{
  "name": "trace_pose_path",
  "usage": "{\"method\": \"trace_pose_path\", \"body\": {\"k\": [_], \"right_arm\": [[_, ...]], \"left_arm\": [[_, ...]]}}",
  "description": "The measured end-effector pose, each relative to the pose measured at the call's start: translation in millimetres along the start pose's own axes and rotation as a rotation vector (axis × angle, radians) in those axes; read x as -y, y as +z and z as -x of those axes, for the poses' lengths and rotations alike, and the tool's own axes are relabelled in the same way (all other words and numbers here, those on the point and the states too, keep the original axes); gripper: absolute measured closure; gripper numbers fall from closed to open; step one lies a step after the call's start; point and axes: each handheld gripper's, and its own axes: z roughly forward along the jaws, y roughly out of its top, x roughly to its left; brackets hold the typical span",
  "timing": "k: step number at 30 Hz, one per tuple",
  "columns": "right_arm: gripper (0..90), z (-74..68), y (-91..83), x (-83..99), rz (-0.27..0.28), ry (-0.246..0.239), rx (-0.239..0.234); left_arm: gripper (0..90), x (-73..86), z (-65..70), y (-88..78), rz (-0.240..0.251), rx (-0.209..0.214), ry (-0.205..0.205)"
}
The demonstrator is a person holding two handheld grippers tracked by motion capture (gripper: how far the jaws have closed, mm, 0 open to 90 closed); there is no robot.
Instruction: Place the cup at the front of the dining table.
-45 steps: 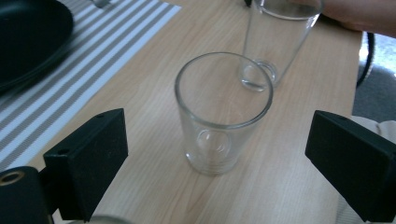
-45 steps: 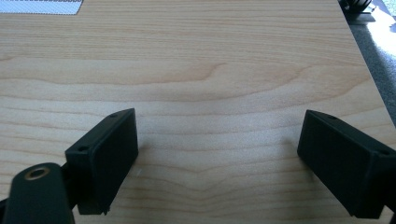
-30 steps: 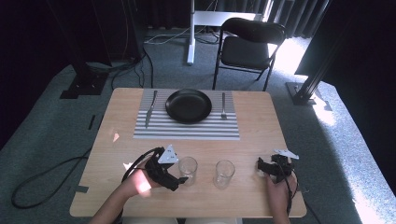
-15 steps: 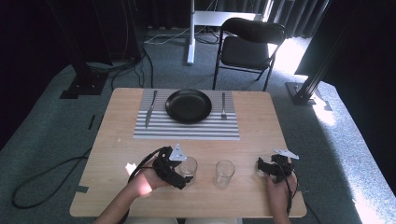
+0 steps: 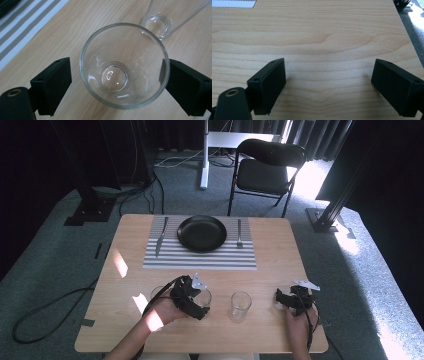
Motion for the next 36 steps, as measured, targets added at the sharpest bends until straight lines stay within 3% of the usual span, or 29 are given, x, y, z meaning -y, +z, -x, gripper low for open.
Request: {"method": "trace_pose_path", "body": {"k": [4, 12, 13, 17, 26, 36], "right_arm": [[11.8, 0.0, 0.0, 0.0, 0.0, 0.0, 0.0], [11.8, 0.0, 0.0, 0.0, 0.0, 0.0, 0.0], [11.7, 0.0, 0.0, 0.0, 0.0, 0.0, 0.0], [11.7, 0.0, 0.0, 0.0, 0.0, 0.0, 0.0], [11.7, 0.0, 0.0, 0.0, 0.0, 0.0, 0.0], [11.8, 0.0, 0.0, 0.0, 0.0, 0.001, 0.0]], "left_arm": [[14.8, -3.2, 2.2, 4.1, -0.023, -0.018, -0.003], [17.4, -6.3, 2.1, 8.7, -0.039, -0.03, -0.051], [21.4, -6.8, 2.4, 9.2, -0.041, -0.024, -0.051], [28.0, -8.1, 5.1, 10.9, -0.034, -0.024, -0.043], [28.4, -6.8, 7.8, 13.7, 0.002, -0.035, -0.039], [28.8, -7.9, 9.7, 13.1, 0.002, -0.023, -0.018]]}}
